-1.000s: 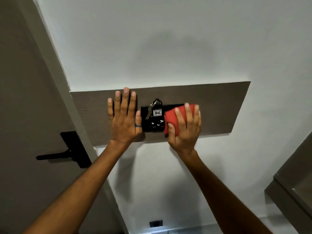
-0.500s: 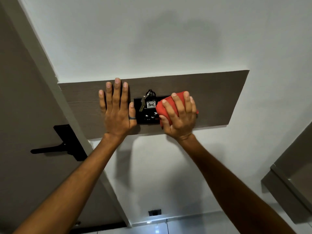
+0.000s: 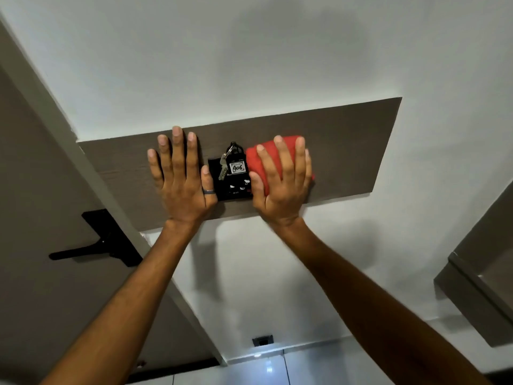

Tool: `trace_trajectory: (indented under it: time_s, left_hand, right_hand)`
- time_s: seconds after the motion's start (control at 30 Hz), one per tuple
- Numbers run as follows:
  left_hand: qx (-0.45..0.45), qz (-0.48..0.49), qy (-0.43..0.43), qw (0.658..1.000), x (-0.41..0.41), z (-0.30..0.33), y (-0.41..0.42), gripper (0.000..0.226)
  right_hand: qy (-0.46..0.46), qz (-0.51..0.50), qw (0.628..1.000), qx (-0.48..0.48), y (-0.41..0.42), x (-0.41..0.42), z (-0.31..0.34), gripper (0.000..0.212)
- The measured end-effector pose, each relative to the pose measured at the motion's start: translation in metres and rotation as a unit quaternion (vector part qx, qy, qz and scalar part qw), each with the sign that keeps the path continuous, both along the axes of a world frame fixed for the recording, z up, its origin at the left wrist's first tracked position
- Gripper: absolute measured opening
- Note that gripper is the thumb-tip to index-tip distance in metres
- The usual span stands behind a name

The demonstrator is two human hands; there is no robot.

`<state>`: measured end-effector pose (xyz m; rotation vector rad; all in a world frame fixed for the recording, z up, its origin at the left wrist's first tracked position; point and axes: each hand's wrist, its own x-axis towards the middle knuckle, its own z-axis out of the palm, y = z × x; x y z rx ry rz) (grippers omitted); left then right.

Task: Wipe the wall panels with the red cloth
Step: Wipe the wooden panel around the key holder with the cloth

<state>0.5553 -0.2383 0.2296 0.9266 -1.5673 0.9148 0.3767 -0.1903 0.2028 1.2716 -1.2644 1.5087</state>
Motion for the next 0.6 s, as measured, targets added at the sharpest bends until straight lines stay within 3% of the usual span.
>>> trace_trajectory:
  time_s: [0.13, 0.3, 0.33, 0.47, 0.53, 0.6]
  left_hand:
    - [-0.008, 0.021, -0.016, 1.0, 0.01, -0.002, -0.003, 0.06]
    - [-0.017, 0.027, -0.028, 0.999, 0.016, -0.003, -0.007, 0.061]
    - [-0.016, 0.027, -0.028, 0.999, 0.017, -0.004, -0.007, 0.061]
    - [-0.019, 0.026, -0.026, 0.999, 0.017, -0.005, -0.006, 0.061]
    - [-0.015, 0.024, -0.023, 0.999, 0.016, -0.003, -0.005, 0.061]
    - [-0.017, 0.025, -0.023, 0.999, 0.017, -0.003, -0.006, 0.061]
  right_hand:
    - [0.146, -0.017, 0.989, 0.008, 0.01, -0.034, -0.017, 0.044]
    - [-0.09, 0.006, 0.996, 0.006, -0.004, 0.008, 0.009, 0.045]
    - [-0.073, 0.023, 0.997, 0.012, -0.001, 0.014, 0.004, 0.045]
    - [0.149, 0.012, 0.989, 0.004, 0.008, -0.032, -0.006, 0.041]
    - [0.113, 0.02, 0.993, 0.005, 0.004, -0.031, 0.001, 0.037]
    - [0.009, 0.018, 1.0, -0.007, -0.002, -0.005, 0.004, 0.035]
